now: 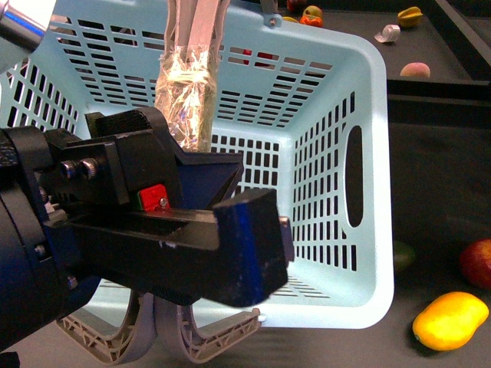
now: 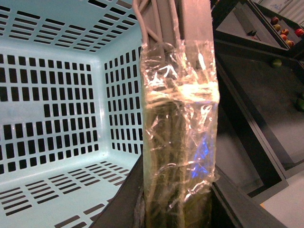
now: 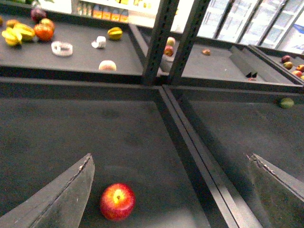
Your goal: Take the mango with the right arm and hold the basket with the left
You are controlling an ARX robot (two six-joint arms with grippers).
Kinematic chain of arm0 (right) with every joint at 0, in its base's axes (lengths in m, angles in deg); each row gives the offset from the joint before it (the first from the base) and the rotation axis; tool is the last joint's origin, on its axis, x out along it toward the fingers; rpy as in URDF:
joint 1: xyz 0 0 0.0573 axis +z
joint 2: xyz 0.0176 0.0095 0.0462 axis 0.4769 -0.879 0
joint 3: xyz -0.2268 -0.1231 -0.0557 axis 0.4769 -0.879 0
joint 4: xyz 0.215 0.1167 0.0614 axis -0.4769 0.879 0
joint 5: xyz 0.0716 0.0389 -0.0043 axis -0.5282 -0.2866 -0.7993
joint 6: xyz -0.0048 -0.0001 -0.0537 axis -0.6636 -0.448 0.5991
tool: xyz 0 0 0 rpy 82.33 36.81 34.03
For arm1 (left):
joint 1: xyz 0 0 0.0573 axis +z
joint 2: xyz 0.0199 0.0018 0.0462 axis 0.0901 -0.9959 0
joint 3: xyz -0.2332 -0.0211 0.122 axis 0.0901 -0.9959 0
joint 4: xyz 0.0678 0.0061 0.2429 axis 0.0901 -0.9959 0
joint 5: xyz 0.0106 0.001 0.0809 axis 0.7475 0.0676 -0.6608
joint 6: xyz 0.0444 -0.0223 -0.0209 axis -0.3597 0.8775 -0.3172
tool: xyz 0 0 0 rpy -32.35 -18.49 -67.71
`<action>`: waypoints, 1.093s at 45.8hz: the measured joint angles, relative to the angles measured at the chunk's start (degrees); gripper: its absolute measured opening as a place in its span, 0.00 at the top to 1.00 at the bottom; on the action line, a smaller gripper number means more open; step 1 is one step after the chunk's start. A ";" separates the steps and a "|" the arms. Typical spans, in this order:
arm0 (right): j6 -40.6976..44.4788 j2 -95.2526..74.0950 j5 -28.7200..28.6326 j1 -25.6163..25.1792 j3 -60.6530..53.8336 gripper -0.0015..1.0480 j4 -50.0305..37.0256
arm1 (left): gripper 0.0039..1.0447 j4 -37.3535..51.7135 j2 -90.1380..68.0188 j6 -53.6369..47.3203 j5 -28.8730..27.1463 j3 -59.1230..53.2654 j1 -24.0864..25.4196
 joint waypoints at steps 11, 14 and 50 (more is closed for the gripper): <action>12.04 -36.63 -12.02 -6.71 8.96 0.08 -14.67 | 0.78 0.00 0.00 0.04 -0.04 0.00 -0.04; 17.42 -46.01 -15.21 -7.32 11.76 0.08 -14.08 | 0.78 0.00 0.00 0.02 -0.17 0.00 -0.04; 65.13 -96.43 -19.71 -6.86 38.27 0.08 3.74 | 0.78 -0.02 0.00 0.00 -0.13 0.00 -0.09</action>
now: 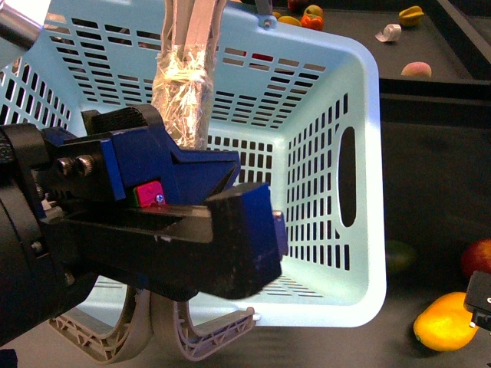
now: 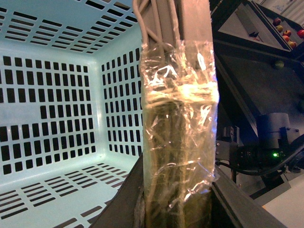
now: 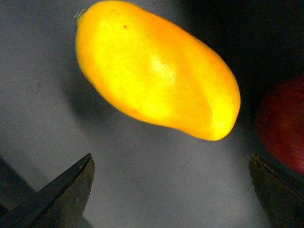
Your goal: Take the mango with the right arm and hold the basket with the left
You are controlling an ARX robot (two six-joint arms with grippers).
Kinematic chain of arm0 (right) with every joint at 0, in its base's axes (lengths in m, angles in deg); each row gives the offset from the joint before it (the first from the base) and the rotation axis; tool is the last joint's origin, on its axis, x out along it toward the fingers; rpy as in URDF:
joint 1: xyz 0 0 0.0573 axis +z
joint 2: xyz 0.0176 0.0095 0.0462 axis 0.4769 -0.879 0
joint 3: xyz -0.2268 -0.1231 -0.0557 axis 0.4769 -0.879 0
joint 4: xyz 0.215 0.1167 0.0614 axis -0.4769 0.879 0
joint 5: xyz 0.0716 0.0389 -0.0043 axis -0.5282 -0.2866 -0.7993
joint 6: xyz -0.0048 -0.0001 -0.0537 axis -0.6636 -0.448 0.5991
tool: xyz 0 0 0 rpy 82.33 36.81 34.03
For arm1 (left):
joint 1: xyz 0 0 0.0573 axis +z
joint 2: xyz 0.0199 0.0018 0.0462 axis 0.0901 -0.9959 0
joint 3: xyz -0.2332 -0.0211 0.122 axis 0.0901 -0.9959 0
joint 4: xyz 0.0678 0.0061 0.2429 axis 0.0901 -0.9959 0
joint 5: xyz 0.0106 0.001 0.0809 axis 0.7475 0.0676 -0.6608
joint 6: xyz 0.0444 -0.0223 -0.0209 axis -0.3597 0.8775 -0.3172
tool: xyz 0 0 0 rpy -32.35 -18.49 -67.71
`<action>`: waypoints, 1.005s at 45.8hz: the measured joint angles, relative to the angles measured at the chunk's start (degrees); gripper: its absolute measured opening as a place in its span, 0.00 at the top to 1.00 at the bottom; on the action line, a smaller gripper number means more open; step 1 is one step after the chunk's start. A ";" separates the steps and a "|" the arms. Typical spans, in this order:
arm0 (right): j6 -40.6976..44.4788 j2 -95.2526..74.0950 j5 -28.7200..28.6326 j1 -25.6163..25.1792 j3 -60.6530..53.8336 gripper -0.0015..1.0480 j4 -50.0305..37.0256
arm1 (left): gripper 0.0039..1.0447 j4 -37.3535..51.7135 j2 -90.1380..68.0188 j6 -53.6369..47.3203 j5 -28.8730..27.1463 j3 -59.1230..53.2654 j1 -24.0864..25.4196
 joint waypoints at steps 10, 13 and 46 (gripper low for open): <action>-1.84 -6.14 -1.42 2.19 6.03 0.08 -1.51 | 0.78 0.00 0.00 0.00 0.04 0.00 0.00; -3.19 -7.45 -2.10 3.23 7.32 0.08 -1.16 | 0.78 0.00 0.00 -0.02 0.04 0.00 0.00; -14.16 -13.90 -2.16 6.86 12.76 0.38 -1.97 | 0.78 0.00 0.00 -0.02 0.04 0.00 0.00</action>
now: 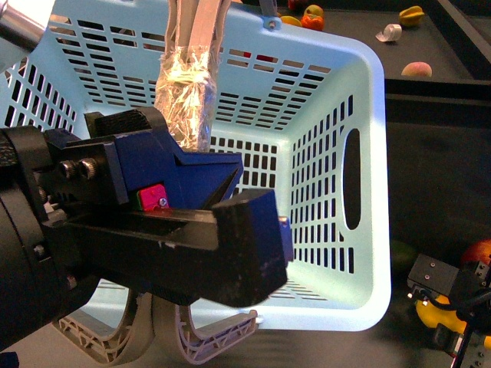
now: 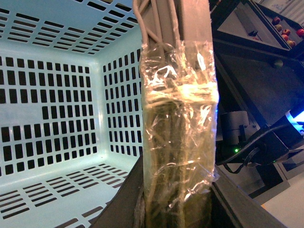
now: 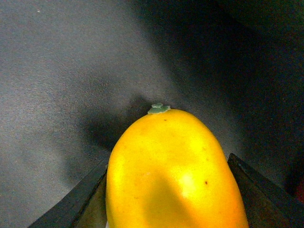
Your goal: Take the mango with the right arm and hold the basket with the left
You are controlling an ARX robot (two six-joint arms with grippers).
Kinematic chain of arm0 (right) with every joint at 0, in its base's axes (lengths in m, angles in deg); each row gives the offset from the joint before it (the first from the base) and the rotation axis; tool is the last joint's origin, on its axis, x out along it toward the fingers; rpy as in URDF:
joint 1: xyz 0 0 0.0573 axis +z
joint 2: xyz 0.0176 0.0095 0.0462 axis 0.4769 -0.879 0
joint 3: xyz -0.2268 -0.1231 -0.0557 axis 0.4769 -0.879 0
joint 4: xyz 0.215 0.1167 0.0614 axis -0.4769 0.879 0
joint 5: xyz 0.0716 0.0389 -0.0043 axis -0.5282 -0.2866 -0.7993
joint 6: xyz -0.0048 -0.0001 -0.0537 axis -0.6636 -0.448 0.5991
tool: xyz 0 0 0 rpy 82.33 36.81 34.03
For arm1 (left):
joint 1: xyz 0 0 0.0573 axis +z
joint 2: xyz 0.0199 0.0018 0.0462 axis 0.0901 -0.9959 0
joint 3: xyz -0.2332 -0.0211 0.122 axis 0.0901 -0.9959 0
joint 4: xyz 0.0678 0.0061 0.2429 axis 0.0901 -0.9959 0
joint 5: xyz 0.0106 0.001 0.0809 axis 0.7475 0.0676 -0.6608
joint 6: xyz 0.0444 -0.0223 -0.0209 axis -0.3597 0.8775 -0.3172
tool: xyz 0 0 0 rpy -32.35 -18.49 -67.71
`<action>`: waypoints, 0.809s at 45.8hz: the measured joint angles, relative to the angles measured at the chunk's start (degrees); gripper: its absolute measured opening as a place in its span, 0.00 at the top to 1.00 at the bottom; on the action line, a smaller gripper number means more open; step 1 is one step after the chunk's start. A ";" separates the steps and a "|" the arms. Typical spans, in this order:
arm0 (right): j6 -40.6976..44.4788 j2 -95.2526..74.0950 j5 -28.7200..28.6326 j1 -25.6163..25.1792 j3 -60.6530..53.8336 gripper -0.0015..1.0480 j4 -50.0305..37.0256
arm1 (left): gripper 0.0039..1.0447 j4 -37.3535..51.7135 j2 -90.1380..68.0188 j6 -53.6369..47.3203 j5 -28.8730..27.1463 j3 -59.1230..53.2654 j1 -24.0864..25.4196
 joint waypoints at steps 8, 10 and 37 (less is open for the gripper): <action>-3.34 1.77 -2.01 -0.74 -2.10 0.41 -1.57 | 0.78 0.00 0.00 0.02 0.00 0.00 0.00; -4.90 3.06 -2.84 -0.81 -3.15 0.42 -2.21 | 0.78 0.00 0.00 0.02 0.00 0.00 0.00; -38.58 43.30 -17.73 6.80 -17.94 0.42 -8.39 | 0.79 0.00 0.00 0.02 0.00 0.00 0.00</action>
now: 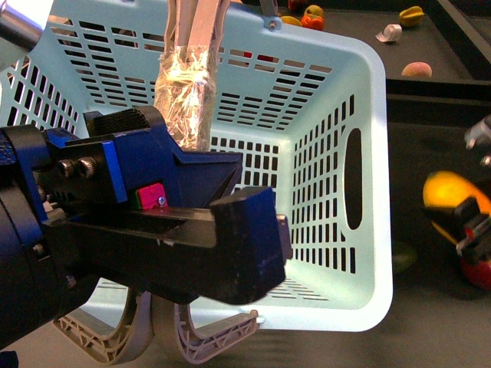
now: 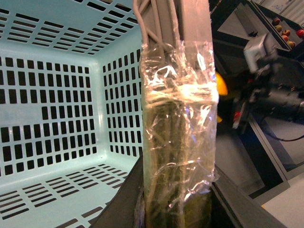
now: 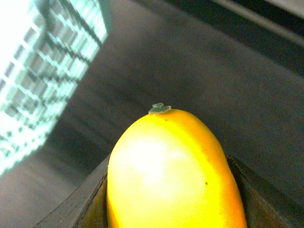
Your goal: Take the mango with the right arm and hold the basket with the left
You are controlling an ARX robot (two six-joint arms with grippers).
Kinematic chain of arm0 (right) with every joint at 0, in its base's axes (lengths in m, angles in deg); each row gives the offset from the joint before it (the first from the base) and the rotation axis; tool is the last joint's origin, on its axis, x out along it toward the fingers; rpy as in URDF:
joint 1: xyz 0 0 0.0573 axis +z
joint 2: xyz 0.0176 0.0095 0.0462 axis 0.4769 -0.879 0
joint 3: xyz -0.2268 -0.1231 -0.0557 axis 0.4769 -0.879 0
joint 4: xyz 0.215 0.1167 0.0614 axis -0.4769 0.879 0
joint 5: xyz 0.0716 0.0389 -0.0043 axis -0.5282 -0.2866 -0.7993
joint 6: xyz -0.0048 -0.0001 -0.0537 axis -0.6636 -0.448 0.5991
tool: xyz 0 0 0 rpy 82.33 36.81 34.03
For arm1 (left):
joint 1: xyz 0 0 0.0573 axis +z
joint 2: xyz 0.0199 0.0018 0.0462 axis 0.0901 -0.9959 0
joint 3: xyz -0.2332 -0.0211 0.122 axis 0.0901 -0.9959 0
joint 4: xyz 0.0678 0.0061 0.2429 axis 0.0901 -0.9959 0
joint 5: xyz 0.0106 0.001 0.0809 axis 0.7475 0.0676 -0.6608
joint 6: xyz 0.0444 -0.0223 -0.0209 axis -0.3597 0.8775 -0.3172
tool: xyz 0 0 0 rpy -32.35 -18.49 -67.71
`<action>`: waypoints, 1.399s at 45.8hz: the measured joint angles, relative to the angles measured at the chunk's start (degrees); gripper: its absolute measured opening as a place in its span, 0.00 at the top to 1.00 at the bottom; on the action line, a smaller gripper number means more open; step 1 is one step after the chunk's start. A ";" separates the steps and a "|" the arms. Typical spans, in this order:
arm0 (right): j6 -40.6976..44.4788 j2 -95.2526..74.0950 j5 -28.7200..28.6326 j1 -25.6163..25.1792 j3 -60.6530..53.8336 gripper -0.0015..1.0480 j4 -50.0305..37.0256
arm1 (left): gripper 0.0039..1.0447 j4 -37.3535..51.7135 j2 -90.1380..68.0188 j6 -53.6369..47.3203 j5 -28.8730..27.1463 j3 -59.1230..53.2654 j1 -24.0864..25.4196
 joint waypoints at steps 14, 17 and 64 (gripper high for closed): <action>-16.92 18.62 0.37 11.80 -1.03 0.42 -0.44 | 0.79 -0.02 0.00 0.00 -0.02 0.00 0.00; -19.56 18.16 1.66 15.93 -0.37 0.42 -0.83 | 0.79 -0.02 0.00 0.00 0.00 0.00 0.00; -33.55 48.39 48.24 13.53 -16.87 0.08 8.39 | 0.79 -0.31 -0.02 0.42 0.02 -0.02 0.00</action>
